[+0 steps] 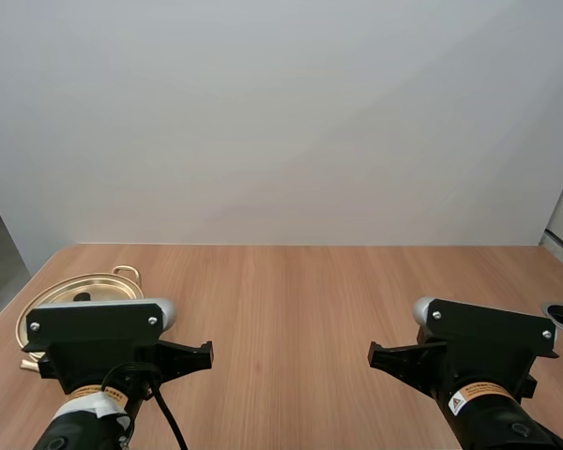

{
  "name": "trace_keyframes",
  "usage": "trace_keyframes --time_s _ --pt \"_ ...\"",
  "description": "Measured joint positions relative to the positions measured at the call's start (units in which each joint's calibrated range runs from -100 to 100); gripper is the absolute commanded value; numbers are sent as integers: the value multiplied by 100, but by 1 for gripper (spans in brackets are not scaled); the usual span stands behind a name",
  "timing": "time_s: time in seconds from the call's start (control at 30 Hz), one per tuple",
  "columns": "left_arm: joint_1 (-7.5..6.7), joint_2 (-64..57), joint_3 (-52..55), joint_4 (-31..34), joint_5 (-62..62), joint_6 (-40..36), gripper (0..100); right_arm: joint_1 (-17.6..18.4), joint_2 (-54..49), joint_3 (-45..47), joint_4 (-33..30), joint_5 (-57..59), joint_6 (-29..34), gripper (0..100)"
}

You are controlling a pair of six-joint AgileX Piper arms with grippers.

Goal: Open the pot, put the car inside, and close it

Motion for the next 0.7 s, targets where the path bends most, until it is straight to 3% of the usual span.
trace_keyframes --time_s 0.7 --pt "0 0 0 24 -49 0 0 0 0 0 0 0 0 0"
